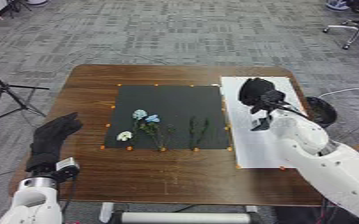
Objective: Arrange flowers
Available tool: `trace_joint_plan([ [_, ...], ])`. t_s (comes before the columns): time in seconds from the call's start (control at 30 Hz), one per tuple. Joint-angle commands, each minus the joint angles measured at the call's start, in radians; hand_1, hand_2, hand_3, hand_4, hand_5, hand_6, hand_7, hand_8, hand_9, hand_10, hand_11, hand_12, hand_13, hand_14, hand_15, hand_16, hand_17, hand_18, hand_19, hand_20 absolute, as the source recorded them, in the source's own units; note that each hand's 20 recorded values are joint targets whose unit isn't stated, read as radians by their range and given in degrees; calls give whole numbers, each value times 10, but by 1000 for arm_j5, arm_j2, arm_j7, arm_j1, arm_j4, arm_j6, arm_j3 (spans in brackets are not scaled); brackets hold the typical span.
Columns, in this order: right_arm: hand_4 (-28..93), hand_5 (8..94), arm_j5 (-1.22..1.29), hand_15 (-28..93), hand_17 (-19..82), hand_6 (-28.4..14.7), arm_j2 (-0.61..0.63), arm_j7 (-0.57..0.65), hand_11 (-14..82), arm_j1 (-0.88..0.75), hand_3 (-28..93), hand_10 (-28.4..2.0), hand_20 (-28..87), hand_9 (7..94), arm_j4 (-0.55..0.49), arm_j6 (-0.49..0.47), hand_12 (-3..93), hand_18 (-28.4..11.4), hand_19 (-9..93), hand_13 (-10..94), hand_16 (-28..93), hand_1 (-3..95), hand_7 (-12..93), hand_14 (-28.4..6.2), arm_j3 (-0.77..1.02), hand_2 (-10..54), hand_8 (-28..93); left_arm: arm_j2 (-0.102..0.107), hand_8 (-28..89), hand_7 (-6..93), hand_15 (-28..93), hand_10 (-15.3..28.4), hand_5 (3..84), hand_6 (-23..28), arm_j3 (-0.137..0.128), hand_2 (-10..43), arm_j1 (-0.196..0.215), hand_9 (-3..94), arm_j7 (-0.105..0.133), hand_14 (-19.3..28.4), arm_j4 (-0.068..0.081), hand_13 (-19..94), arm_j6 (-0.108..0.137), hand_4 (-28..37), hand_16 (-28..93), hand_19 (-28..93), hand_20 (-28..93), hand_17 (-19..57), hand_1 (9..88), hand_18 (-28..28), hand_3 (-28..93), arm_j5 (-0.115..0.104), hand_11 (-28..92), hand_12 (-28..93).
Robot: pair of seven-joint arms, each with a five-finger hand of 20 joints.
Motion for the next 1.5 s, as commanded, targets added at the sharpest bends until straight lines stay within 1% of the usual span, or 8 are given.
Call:
trace_joint_plan([
  [0.03, -166, 764, 5, 492, 389, 0, -175, -86, 55, 216, 572, -111, 613, 847, -22, 1, 346, -207, 755, 801, 350, 659, 193, -61, -174, -95, 76, 6, -72, 165, 264, 147, 543, 11, 6, 59, -2, 525, -1, 179, -3, 423, -8, -280, 3, 115, 191, 81, 277, 121, 684, 0, 246, 152],
  [0.2, -166, 765, -30, 490, 387, 1, -290, -152, 53, 261, 574, -113, 614, 847, 56, -41, 345, -208, 753, 801, 355, 658, 193, -62, -285, -95, 76, 5, -72, 165, 263, 147, 542, 12, 11, 59, -8, 525, 4, 180, 3, 423, -16, -279, 3, 115, 190, 81, 277, 121, 684, 0, 246, 152],
  [0.23, -167, 766, -41, 489, 386, 1, -311, -160, 52, 262, 574, -113, 614, 846, 68, -42, 345, -208, 753, 801, 356, 658, 193, -62, -297, -95, 75, 5, -72, 164, 264, 147, 542, 12, 10, 59, -6, 525, 5, 180, 1, 423, -14, -279, 4, 115, 190, 81, 277, 121, 684, -1, 246, 152],
  [0.53, -169, 764, -111, 487, 385, 4, -447, -224, 51, 227, 577, -113, 615, 844, 184, -93, 344, -208, 751, 799, 362, 655, 196, -64, -278, -95, 73, 3, -72, 164, 262, 147, 541, 11, 22, 59, -25, 525, 5, 180, 13, 422, -25, -278, 4, 115, 190, 81, 277, 121, 683, 1, 246, 152],
  [0.73, -169, 762, -135, 488, 384, 5, -439, -210, 50, 218, 582, -112, 616, 844, 188, -109, 343, -208, 749, 799, 360, 650, 200, -66, -278, -95, 71, 1, -72, 166, 262, 147, 541, 11, 18, 58, -20, 524, 7, 180, 12, 422, -19, -277, 4, 114, 190, 81, 276, 120, 685, -4, 246, 152],
  [0.97, -157, 749, -117, 488, 379, 7, -422, -191, 46, 212, 585, -113, 614, 835, 175, -134, 340, -212, 744, 790, 355, 619, 208, -70, -272, -94, 68, -2, -72, 166, 262, 147, 540, 11, 16, 58, -19, 525, 7, 179, 13, 422, -27, -279, 4, 113, 190, 80, 276, 121, 685, -1, 245, 152],
  [1.2, -141, 736, -130, 494, 369, 0, -413, -188, 79, 198, 571, -120, 614, 805, 169, -159, 310, -214, 741, 777, 346, 587, 204, -76, -259, -95, 66, 3, -73, 165, 262, 147, 540, 11, 24, 57, -32, 524, 0, 180, 18, 422, -33, -278, 4, 112, 190, 80, 276, 121, 685, 2, 246, 152],
  [1.5, -132, 718, -120, 497, 357, -4, -379, -194, 119, 207, 558, -126, 611, 771, 134, -199, 271, -214, 734, 760, 341, 567, 201, -82, -226, -95, 69, 4, -72, 166, 262, 147, 539, 11, 15, 55, -23, 524, -5, 179, 12, 422, -31, -277, 4, 112, 190, 80, 276, 121, 686, 2, 246, 152],
])
